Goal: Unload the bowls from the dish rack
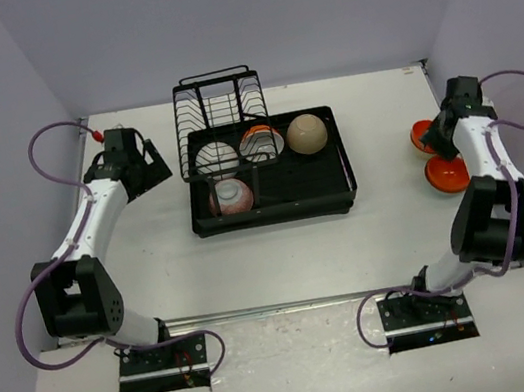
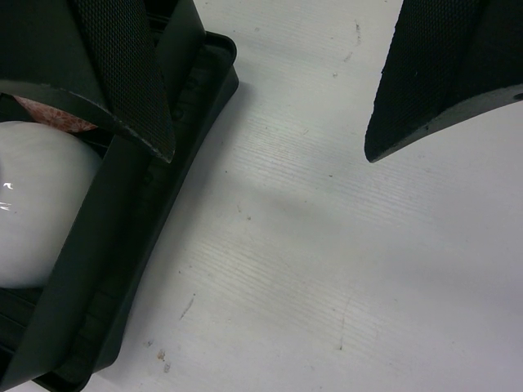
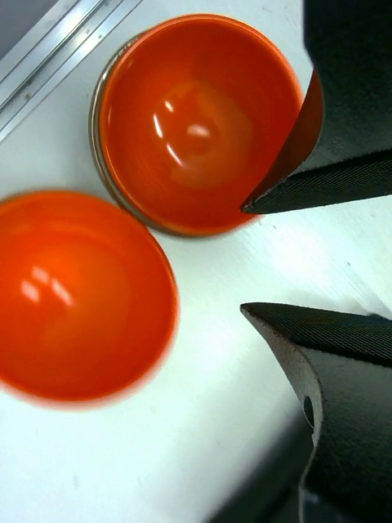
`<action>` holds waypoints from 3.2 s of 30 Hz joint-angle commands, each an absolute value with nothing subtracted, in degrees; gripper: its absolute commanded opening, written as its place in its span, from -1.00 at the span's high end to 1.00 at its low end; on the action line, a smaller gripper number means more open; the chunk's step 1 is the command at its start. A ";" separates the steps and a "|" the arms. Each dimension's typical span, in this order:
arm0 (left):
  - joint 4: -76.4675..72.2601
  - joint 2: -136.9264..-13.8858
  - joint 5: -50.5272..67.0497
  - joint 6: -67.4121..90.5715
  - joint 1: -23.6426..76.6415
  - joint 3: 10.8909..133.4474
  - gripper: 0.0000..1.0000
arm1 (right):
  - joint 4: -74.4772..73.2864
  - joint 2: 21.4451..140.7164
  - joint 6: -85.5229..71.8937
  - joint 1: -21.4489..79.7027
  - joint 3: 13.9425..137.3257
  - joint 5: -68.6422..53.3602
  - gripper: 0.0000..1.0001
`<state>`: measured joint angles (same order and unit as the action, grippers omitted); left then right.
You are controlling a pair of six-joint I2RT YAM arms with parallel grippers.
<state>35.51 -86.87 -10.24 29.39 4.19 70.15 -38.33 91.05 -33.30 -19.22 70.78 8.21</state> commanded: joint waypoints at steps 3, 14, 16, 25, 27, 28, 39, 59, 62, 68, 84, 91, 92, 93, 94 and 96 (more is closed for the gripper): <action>35.33 -88.06 -10.28 28.74 3.87 71.46 -0.95 | -38.06 77.53 -35.75 -10.05 77.07 9.41 -0.03; 37.52 -89.03 -8.61 30.41 3.87 76.02 -0.95 | 1.40 73.29 -97.53 7.80 56.50 -6.95 0.08; 38.23 -88.95 -8.88 30.50 3.87 77.51 -0.95 | 2.80 77.07 -100.62 10.88 58.52 -5.80 0.11; 39.81 -88.24 -9.67 30.50 3.87 79.36 -0.95 | 0.88 90.60 -104.94 22.85 69.42 1.48 0.12; 39.99 -87.98 -10.19 30.24 3.78 79.89 -0.95 | 0.18 92.37 -105.90 24.25 70.92 1.93 0.12; 40.08 -87.72 -10.46 30.15 3.87 80.07 -0.96 | 0.18 93.16 -106.26 24.78 71.28 2.28 0.13; 40.25 -85.87 -11.60 29.97 3.87 78.84 -0.96 | -2.81 98.61 -109.07 29.97 72.77 9.66 0.13; 39.99 -80.34 -13.45 27.95 3.78 74.27 -0.96 | -0.44 112.67 -106.61 30.06 82.26 12.57 0.50; 39.46 -79.98 -13.71 27.60 3.78 73.30 -0.97 | 1.04 112.33 -107.05 30.15 80.69 12.48 1.00; 37.97 -80.33 -12.57 27.86 3.78 72.16 -0.97 | 7.72 108.12 -102.58 30.59 73.40 12.66 1.00; 34.37 -83.41 -6.07 29.53 3.78 71.54 -0.96 | 53.25 105.64 -94.57 30.32 62.40 0.36 1.00; 34.80 -82.97 -6.77 28.39 3.60 71.72 -0.96 | 53.72 102.15 -92.21 30.94 59.60 1.67 1.00; 34.63 -82.88 -6.68 28.30 3.60 71.72 -0.96 | 52.66 101.00 -90.54 30.85 58.98 2.71 1.00; 34.72 -82.88 -6.59 28.21 3.52 71.72 -0.96 | 52.04 100.03 -90.09 30.76 58.45 3.07 1.00; 34.63 -82.97 -6.59 28.21 3.43 71.81 -0.96 | 51.25 99.24 -89.83 30.59 57.23 3.08 1.00; 34.72 -83.06 -6.33 28.21 3.25 71.98 -0.96 | 50.02 96.78 -88.69 29.54 55.73 2.73 1.00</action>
